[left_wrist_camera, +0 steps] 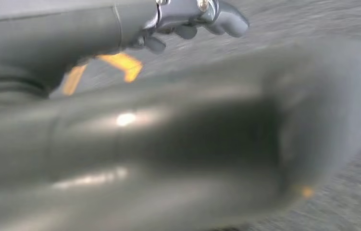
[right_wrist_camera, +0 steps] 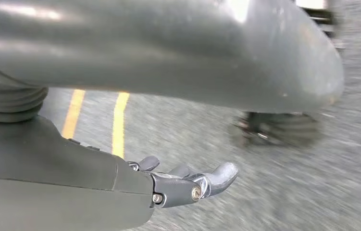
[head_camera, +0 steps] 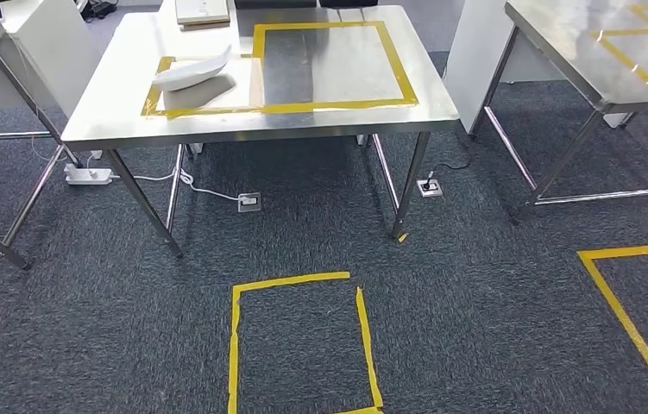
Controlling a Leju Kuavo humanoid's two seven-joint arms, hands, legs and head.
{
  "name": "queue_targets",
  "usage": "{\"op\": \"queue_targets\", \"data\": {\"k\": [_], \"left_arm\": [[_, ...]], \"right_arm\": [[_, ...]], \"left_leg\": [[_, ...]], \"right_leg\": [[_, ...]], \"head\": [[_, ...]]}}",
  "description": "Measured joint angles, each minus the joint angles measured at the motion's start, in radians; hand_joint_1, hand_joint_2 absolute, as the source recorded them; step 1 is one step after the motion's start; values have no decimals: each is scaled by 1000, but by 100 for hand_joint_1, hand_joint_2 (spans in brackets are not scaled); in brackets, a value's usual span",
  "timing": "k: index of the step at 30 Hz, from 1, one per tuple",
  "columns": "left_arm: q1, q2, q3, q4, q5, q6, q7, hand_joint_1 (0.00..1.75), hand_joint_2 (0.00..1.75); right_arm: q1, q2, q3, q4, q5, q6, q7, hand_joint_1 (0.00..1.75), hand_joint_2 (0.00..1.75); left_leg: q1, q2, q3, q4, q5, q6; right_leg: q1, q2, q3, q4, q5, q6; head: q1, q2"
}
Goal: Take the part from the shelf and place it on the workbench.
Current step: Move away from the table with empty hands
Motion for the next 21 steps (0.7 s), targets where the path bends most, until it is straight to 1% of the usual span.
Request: {"op": "queue_targets", "data": {"k": [1, 2, 3, 4, 5, 6, 7, 8, 9, 10, 12, 13, 14, 15, 16, 17, 18, 19, 20, 21], "left_arm": [[-4, 7, 1, 1, -47, -8, -42, 0, 0], [-10, 15, -4, 1, -96, -12, -79, 0, 0], [-19, 25, -13, 1, -140, -10, -105, 0, 0], [-31, 34, -26, 1, -177, -4, -121, 0, 0], [-46, 42, -40, 0, -204, 4, -132, 0, 0], [-62, 50, -54, -2, -221, 14, -140, 0, 0], [-80, 55, -64, -3, -225, 21, -148, 0, 0], [-97, 59, -71, -6, -220, 28, -156, 0, 0], [-112, 63, -74, -8, -207, 32, -165, 0, 0], [-123, 68, -74, -10, -192, 34, -172, 0, 0], [-135, 75, -72, -13, -159, 30, -184, 0, 0], [-137, 78, -71, -14, -150, 25, -186, 0, 0], [-136, 79, -70, -13, -149, 19, -180, 0, 0], [-133, 79, -70, -13, -157, 14, -166, 0, 0], [-125, 80, -72, -12, -174, 10, -146, 0, 0], [-114, 80, -77, -11, -199, 6, -118, 0, 0], [-99, 80, -84, -8, -224, 5, -89, 0, 0], [-82, 80, -93, -6, -247, 4, -60, 0, 0], [-66, 80, -103, -4, -264, 3, -30, 0, 0], [-51, 80, -109, -1, -272, 1, -4, 0, 0]], "right_arm": [[-3, -1, 3, 0, 3, 7, -38, 0, 0], [-6, -2, 7, 0, 7, 16, -75, 0, 0], [-9, -2, 12, 0, 12, 26, -103, 0, 0], [-13, -1, 17, 0, 17, 35, -123, 0, 0], [-18, 0, 22, 0, 22, 43, -135, 0, 0], [-22, 2, 27, 0, 27, 49, -139, 0, 0], [-27, 4, 32, 0, 30, 50, -136, 0, 0], [-31, 5, 36, 0, 33, 49, -126, 0, 0], [-35, 9, 40, 0, 35, 45, -109, 0, 0], [-37, 13, 42, 0, 36, 39, -90, 0, 0], [-37, 24, 45, 0, 38, 23, -40, 0, 0], [-35, 29, 45, 0, 35, 14, -13, 0, 0], [-34, 35, 45, 0, 29, 4, 14, 0, 0], [-33, 40, 44, 0, 20, -6, 37, 0, 0], [-33, 46, 42, 0, 8, -14, 50, 0, 0], [-33, 52, 39, 0, -4, -21, 58, 0, 0], [-32, 57, 36, 0, -13, -25, 62, 0, 0], [-32, 61, 32, 0, -21, -28, 65, 0, 0], [-31, 64, 27, 0, -30, -30, 70, 0, 0], [-31, 66, 21, 0, -38, -32, 75, 0, 0]], "left_leg": [[2, 0, -16, 59, -51, -6], [5, 0, -26, 119, -93, -12], [7, 0, -22, 158, -119, -17], [10, 0, 1, 162, -127, -21], [13, 1, 44, 127, -121, -26], [16, 0, 105, 57, -108, -30], [16, -2, 150, -3, -101, -32], [16, -5, 178, -51, -89, -27], [14, -8, 186, -74, -82, -19], [10, -9, 174, -71, -73, -7], [9, -4, 158, -70, -45, 14], [10, -1, 147, -70, -32, 21], [12, 1, 133, -71, -18, 27], [13, 3, 116, -71, -3, 32], [13, 5, 99, -71, 11, 34], [13, 6, 82, -70, 25, 35], [12, 8, 64, -68, 39, 34], [12, 11, 47, -65, 51, 32], [11, 14, 29, -62, 63, 31], [11, 15, 14, -59, 74, 29]], "right_leg": [[-1, -1, -16, 0, 13, -1], [-1, -3, -35, 3, 26, 1], [-2, -5, -54, 7, 39, 3], [-4, -7, -73, 13, 51, 6], [-6, -9, -92, 20, 62, 10], [-10, -11, -112, 30, 73, 16], [-12, -12, -128, 38, 85, 23], [-14, -12, -141, 46, 95, 30], [-14, -12, -149, 48, 107, 37], [-14, -11, -151, 45, 121, 43], [-15, -7, -155, 33, 143, 53], [-17, -6, -161, 38, 131, 59], [-18, -4, -172, 61, 97, 65], [-20, -4, -188, 108, 43, 71], [-22, -3, -205, 174, -22, 77], [-23, -3, -217, 245, -75, 80], [-23, -3, -219, 307, -105, 81], [-23, -3, -206, 343, -111, 80], [-23, -3, -174, 343, -98, 77], [-20, -2, -122, 306, -78, 71]], "head": [[-2, 0], [-4, 0], [-3, 0], [-4, 0], [-4, 0], [-3, 0], [-3, 0], [-5, 0], [-6, 0], [-7, 0], [-9, 0], [-10, 0], [-10, 0], [-8, 0], [-6, 0], [-4, 0], [-3, 0], [-2, 0], [-2, 0], [-2, 0]]}}
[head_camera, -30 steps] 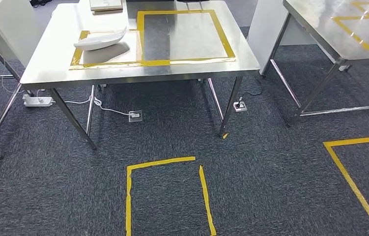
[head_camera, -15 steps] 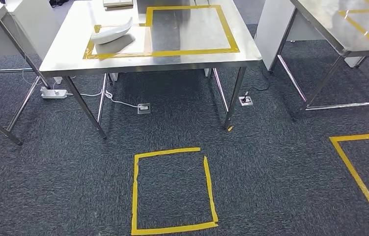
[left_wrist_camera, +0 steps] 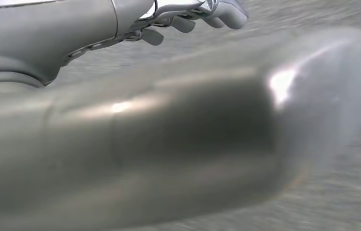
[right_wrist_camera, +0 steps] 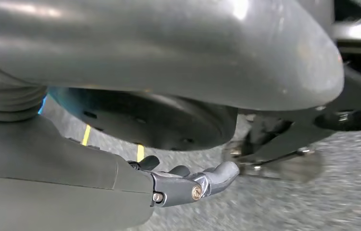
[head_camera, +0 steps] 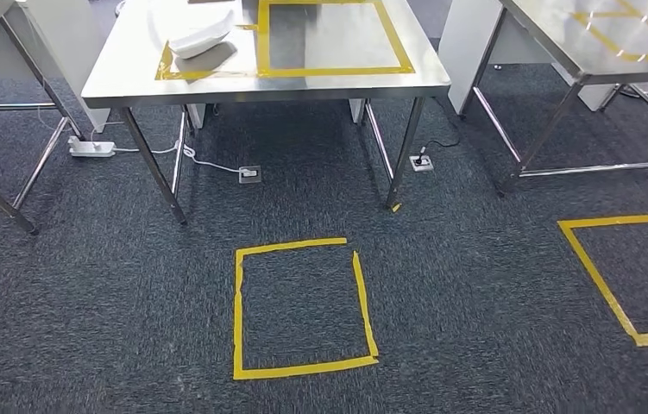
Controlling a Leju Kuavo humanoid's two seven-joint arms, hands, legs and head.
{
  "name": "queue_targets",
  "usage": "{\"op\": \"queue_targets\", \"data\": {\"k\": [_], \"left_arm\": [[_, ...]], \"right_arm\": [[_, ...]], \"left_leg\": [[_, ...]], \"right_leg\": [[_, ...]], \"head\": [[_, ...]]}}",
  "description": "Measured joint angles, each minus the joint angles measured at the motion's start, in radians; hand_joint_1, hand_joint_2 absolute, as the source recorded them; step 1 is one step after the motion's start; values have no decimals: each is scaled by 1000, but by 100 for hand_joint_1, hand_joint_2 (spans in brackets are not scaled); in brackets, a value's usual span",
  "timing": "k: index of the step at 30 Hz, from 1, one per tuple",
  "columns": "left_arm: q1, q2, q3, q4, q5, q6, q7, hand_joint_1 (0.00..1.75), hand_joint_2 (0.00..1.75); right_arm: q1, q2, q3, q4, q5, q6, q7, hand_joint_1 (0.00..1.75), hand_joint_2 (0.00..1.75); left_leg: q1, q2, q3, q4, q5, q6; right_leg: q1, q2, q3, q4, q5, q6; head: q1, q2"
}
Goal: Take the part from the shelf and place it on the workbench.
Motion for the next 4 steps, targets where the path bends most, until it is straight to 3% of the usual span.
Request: {"op": "queue_targets", "data": {"k": [1, 2, 3, 4], "left_arm": [[10, -1, -4, 2, -2, -2, 23, 0, 0], [18, -2, -6, 4, 0, -6, 46, 0, 0], [23, -3, -6, 6, 4, -9, 64, 0, 0], [25, -5, -6, 7, 6, -11, 73, 0, 0]], "right_arm": [[0, 1, -6, 0, -6, -3, 7, 0, 0], [-2, 2, -11, 0, -10, -6, 16, 0, 44], [-4, 3, -15, 0, -11, -10, 25, 0, 87], [-5, 3, -16, 0, -10, -11, 30, 0, 116]], "left_leg": [[0, 1, -12, 2, 11, -2], [0, 0, -21, 2, 22, -5], [1, 0, -26, 0, 33, -10], [2, -1, -28, -1, 39, -13]], "right_leg": [[4, 2, 66, -68, 6, -9], [8, 3, 132, -149, -4, -19], [13, 4, 175, -213, -17, -26], [16, 4, 199, -250, -31, -31]], "head": [[0, 0], [0, 0], [1, 0], [1, 0]]}}
